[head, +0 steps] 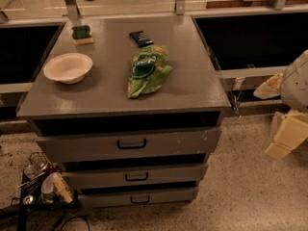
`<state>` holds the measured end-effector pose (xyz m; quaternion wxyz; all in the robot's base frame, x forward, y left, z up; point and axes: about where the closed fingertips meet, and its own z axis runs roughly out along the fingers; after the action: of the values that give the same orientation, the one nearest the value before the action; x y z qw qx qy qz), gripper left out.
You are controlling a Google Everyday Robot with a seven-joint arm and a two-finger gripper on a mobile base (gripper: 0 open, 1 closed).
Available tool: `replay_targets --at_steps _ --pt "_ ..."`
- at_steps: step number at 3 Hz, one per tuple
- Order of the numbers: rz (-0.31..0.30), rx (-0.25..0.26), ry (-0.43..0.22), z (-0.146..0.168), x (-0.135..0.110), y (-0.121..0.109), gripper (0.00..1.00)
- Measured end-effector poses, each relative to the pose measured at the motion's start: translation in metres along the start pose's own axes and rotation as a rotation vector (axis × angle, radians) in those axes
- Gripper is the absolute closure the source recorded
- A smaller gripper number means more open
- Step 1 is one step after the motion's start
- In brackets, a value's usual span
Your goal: Open middle drawer
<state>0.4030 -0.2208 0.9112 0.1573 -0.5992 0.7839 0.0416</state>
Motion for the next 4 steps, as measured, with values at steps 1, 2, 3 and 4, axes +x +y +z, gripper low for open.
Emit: replay_targets --at_steps 1,2,3,4 --pt "0.0 0.0 0.0 0.0 0.0 0.0 0.42" --pt "0.0 0.0 0.0 0.0 0.0 0.0 0.65" --pt "0.0 0.0 0.0 0.0 0.0 0.0 0.88" --pt "0.019 -0.004 -0.005 0.0067 0.0023 0.0091 1.0"
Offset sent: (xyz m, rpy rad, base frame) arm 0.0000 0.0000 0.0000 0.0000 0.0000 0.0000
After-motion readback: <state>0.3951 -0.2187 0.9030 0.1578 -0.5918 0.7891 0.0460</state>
